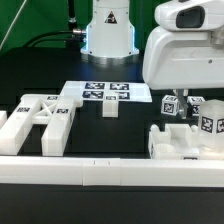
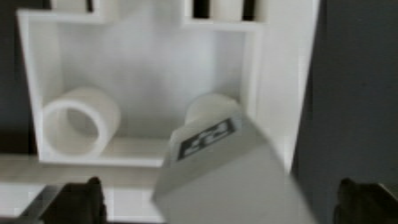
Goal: Assemble chair
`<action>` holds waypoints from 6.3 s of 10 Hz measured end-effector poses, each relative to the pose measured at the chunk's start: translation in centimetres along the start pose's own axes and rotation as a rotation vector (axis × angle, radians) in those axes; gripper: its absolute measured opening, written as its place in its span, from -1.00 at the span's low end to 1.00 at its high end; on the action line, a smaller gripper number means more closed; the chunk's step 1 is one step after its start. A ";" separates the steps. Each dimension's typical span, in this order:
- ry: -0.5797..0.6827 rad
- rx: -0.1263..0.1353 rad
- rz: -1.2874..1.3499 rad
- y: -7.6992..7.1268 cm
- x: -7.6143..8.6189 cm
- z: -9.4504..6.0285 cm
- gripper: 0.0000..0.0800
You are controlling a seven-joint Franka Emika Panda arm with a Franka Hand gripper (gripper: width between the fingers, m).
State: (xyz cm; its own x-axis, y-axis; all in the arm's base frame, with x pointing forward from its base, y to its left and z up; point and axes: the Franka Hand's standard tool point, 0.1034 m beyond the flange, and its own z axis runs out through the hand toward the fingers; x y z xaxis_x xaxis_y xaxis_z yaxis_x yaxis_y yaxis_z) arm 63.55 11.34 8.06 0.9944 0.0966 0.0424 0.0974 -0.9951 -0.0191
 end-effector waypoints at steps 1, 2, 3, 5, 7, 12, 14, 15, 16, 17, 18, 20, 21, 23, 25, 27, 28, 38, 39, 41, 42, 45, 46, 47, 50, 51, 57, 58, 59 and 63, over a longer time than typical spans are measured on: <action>-0.001 -0.001 -0.040 0.0 0.0 0.0 0.62; -0.001 -0.002 -0.124 0.0 0.0 0.0 0.62; -0.004 0.000 -0.178 -0.2 0.0 0.0 0.62; -0.005 0.002 -0.242 -0.4 -0.2 0.3 0.62; -0.005 0.002 -0.233 -0.5 -0.2 0.3 0.52; -0.006 0.005 -0.095 -0.5 -0.2 0.3 -0.28; 0.001 0.033 0.113 -0.3 -0.1 0.4 -0.28; -0.002 0.044 0.235 -0.4 -0.1 0.4 -0.28; -0.007 0.042 0.354 -0.6 -0.2 0.4 -0.28; -0.017 0.038 0.464 -0.8 -0.3 0.4 -0.28; -0.022 0.035 0.572 -0.9 -0.4 0.4 -0.28; -0.028 0.035 0.728 -0.9 -0.4 0.4 -0.28; -0.032 0.036 0.810 -0.9 -0.4 0.4 -0.28; -0.035 0.046 0.898 -0.9 -0.3 0.5 -0.27; -0.035 0.044 0.853 -0.8 -0.4 0.5 0.24; -0.038 0.044 0.715 -0.8 -0.3 0.4 0.54; -0.035 0.046 0.682 -1.0 -0.3 0.3 0.61; -0.050 0.043 -0.264 -1.9 -0.9 0.7 0.62; -0.044 0.033 -0.330 -1.8 -0.8 0.6 0.62; -0.017 0.022 -0.421 -1.7 -0.5 0.5 0.62; -0.018 0.022 -0.415 -1.7 -0.5 0.5 0.37; -0.019 0.020 -0.412 -1.5 -0.5 0.6 -0.27; -0.019 0.019 -0.374 -1.4 -0.5 0.6 -0.27; -0.020 0.019 -0.343 -1.4 -0.6 0.7 -0.27; -0.001 0.040 0.049 -1.0 -0.5 0.8 -0.27; -0.002 0.039 0.101 -1.0 -0.5 0.8 -0.27; -0.004 0.050 0.558 -0.7 -0.6 0.9 -0.27; -0.013 0.061 0.714 -0.7 -0.7 0.9 -0.27; -0.026 0.063 0.844 -0.8 -0.8 0.9 -0.27; -0.043 0.064 0.992 -1.1 -1.0 1.0 -0.08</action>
Offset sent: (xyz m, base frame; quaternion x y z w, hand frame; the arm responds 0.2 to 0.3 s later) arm -0.0019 0.0118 -0.0026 0.0086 -0.0020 -0.1121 0.9937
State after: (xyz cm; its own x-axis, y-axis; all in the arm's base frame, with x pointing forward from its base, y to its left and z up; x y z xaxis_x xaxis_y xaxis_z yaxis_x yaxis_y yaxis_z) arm 62.52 12.40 7.06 0.6272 -0.7767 -0.0583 -0.7784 -0.6226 -0.0798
